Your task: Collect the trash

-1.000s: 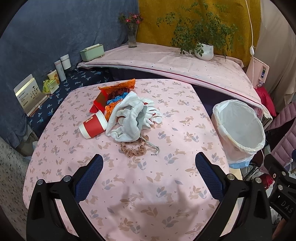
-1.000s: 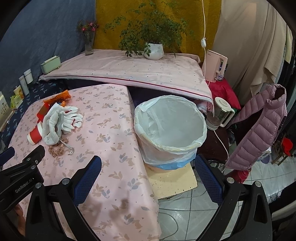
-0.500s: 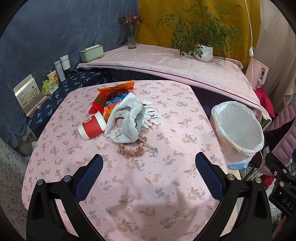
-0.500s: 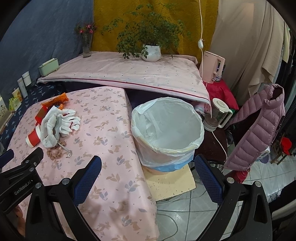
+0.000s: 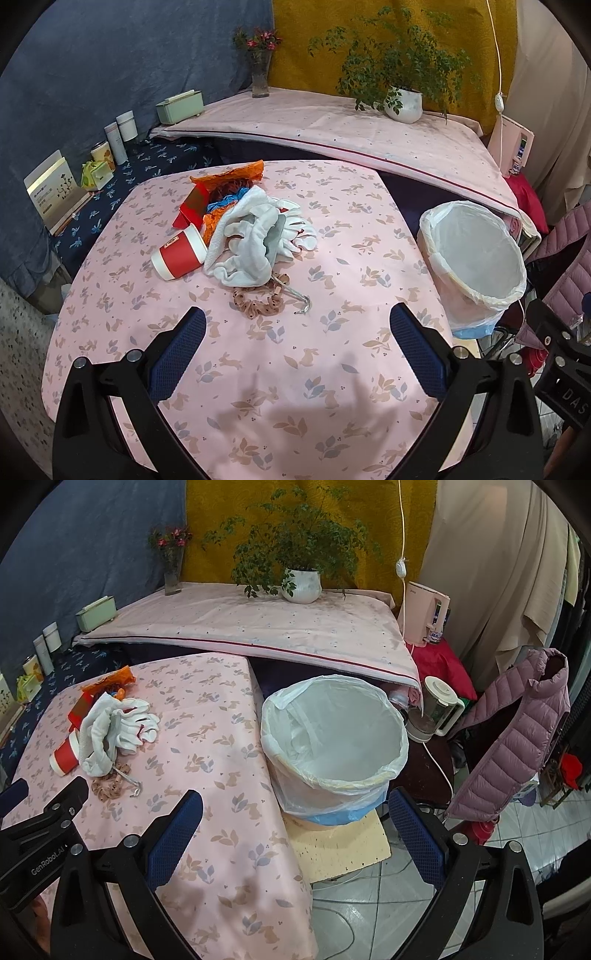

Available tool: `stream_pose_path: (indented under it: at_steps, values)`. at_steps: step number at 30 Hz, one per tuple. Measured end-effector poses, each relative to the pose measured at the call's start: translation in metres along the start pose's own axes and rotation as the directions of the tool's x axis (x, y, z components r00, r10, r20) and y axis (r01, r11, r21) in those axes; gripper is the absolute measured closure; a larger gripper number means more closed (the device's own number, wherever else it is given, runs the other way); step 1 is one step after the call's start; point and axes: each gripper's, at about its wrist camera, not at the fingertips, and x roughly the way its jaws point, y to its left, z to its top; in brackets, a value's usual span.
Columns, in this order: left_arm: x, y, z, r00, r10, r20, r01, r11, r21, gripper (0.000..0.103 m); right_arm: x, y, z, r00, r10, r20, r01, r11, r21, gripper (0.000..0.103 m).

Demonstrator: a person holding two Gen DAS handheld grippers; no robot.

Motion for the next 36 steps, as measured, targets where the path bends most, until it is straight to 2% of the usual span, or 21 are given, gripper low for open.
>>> stream_pose_path:
  at_steps: [10, 16, 23, 29, 33, 36]
  values:
    - [0.000, 0.000, 0.000, 1.000, -0.001, 0.000, 0.001, 1.000, 0.003, 0.008, 0.003, 0.000, 0.001, 1.000, 0.000, -0.004, 0.000, 1.000, 0.002, 0.007]
    - [0.013, 0.001, -0.002, 1.000, -0.020, -0.019, 0.021, 1.000, 0.013, 0.008, 0.008, -0.002, 0.003, 1.000, 0.014, -0.002, -0.014, 1.000, 0.017, 0.007]
    - [0.030, 0.029, -0.004, 0.999, -0.033, -0.028, 0.033, 0.999, -0.003, 0.008, 0.017, 0.000, 0.006, 1.000, 0.026, -0.005, -0.026, 0.999, 0.036, 0.007]
    - [0.052, 0.065, -0.001, 0.998, -0.007, -0.062, 0.003, 0.998, -0.056, 0.008, 0.033, 0.009, 0.008, 0.999, 0.049, -0.017, -0.049, 0.998, 0.051, 0.007]
    - [0.064, 0.076, 0.002, 0.999, 0.017, -0.052, -0.019, 0.998, -0.054, 0.008, 0.044, 0.019, 0.009, 0.998, 0.060, -0.030, -0.058, 0.997, 0.049, 0.007]
    - [0.077, 0.078, 0.008, 0.998, -0.004, -0.067, 0.000, 0.998, -0.069, 0.008, 0.051, 0.026, 0.010, 0.997, 0.067, -0.033, -0.066, 0.997, 0.048, 0.007]
